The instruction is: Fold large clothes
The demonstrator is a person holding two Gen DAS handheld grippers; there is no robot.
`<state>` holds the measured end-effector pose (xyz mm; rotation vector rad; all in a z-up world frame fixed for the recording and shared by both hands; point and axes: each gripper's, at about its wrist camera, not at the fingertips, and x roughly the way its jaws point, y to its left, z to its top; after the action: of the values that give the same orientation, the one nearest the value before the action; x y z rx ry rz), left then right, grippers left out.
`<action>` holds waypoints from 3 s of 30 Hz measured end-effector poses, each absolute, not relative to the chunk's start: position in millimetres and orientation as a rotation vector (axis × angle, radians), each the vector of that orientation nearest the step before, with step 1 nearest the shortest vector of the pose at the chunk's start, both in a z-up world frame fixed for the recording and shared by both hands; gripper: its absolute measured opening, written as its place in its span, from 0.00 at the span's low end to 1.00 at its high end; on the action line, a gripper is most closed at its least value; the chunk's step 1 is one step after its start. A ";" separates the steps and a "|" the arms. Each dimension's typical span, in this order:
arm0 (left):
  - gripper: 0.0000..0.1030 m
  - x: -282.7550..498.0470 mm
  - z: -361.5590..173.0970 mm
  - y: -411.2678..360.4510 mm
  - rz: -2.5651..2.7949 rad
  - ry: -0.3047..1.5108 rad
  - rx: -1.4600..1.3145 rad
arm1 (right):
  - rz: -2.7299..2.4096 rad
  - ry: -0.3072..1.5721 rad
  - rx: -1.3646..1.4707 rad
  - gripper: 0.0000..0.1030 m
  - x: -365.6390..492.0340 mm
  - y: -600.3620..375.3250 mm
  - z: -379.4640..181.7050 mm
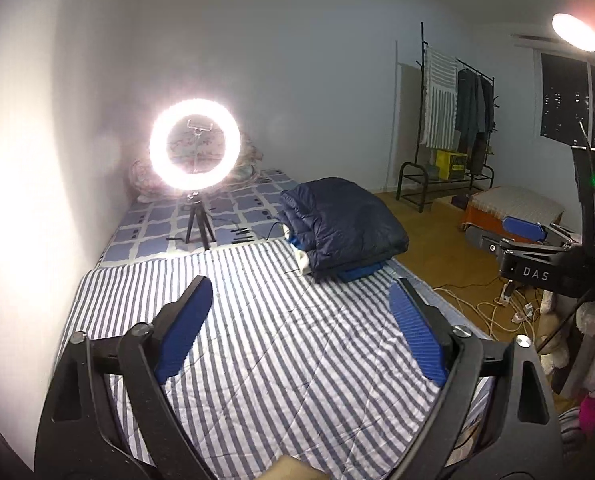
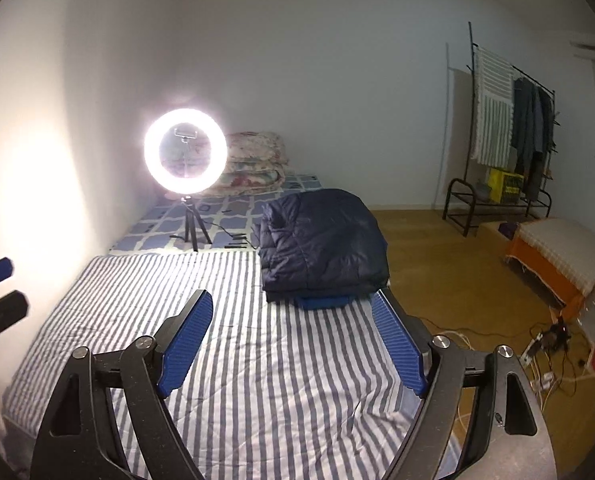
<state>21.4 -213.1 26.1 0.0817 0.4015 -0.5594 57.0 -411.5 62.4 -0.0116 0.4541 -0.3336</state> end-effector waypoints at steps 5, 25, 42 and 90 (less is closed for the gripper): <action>0.97 17.2 8.8 -207.2 -0.546 0.410 0.058 | -0.357 0.462 -0.032 0.80 57.4 -405.9 40.5; 1.00 21.4 -32.0 -227.0 -0.532 0.472 0.098 | -0.394 0.518 -0.065 0.80 52.0 -408.8 -1.5; 1.00 21.4 -38.9 -229.9 -0.522 0.482 0.115 | -0.381 0.523 -0.062 0.80 58.2 -404.0 -3.7; 1.00 22.4 -38.0 -229.0 -0.526 0.474 0.126 | -0.384 0.535 -0.021 0.80 60.3 -412.7 -6.5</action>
<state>22.4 -229.1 -38.0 0.1262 0.4744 -0.5261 60.3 -412.7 -6.5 -0.0206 0.5350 -0.3835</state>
